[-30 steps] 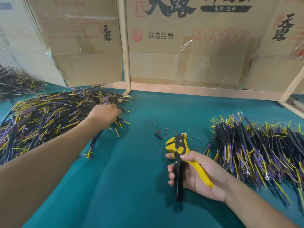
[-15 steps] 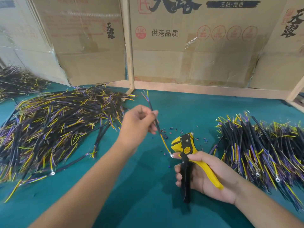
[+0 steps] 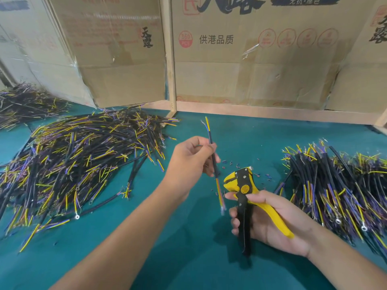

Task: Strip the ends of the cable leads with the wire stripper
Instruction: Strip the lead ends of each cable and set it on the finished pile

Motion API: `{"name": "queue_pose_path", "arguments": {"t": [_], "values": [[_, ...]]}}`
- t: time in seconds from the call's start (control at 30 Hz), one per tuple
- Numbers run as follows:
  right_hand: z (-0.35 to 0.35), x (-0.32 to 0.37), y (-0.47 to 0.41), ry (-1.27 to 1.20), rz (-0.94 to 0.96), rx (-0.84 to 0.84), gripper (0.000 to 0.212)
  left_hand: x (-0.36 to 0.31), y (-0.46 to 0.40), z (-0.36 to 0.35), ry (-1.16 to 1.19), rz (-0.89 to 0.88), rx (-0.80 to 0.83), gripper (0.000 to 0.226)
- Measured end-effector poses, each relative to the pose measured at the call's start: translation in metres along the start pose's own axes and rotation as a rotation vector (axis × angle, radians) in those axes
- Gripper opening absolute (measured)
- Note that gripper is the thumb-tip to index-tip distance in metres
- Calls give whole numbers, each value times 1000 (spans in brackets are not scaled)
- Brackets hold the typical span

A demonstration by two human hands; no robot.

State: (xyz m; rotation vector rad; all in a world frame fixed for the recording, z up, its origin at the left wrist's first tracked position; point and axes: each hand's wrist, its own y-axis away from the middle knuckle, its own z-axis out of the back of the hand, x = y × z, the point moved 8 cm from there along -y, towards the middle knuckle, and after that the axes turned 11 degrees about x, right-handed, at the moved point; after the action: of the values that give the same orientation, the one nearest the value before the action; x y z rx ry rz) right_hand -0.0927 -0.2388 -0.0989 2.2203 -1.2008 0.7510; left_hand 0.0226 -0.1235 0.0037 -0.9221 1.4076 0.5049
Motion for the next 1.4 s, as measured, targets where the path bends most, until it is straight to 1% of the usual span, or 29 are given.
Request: {"name": "queue_pose_path", "arguments": {"t": [0.07,0.27,0.33,0.43,0.53,0.57,0.63,0.7,0.8,0.93,1.1,1.2,1.27,1.33,1.4], "values": [[3,-1,0,0,-2,7,53,-4,1,-6,-38,-21,20,13],[16,-1,-6,-37,38,20,46,-11,7,-27,-34,-80,116,7],[19,2,-6,-77,81,25,48,-10,8,-26,-62,-94,109,10],[16,1,-7,-23,66,-6,47,-8,9,-23,-75,-100,101,11],[4,6,-6,13,106,93,55,-5,10,-22,-90,-94,125,5],[-1,7,-4,26,120,96,57,-6,10,-22,-102,-103,135,7],[-7,13,0,40,154,67,63,-7,11,-24,-134,-123,171,18],[-12,18,3,56,183,-3,62,-8,12,-26,-150,-137,209,24],[-14,20,5,52,188,-75,56,-8,13,-28,-157,-148,259,28],[-15,18,6,35,180,-98,53,-6,17,-32,-159,-136,341,30],[-14,15,12,34,175,-89,62,-2,17,-28,-105,-93,331,28],[-15,15,14,30,187,-79,58,2,17,-26,-110,-58,326,25],[-17,16,16,39,202,-82,59,3,17,-26,-96,-30,316,20],[-20,17,17,54,213,-72,56,0,17,-24,-132,-38,286,14],[-22,19,17,78,217,-49,55,-4,16,-20,-227,-89,242,21]]}}
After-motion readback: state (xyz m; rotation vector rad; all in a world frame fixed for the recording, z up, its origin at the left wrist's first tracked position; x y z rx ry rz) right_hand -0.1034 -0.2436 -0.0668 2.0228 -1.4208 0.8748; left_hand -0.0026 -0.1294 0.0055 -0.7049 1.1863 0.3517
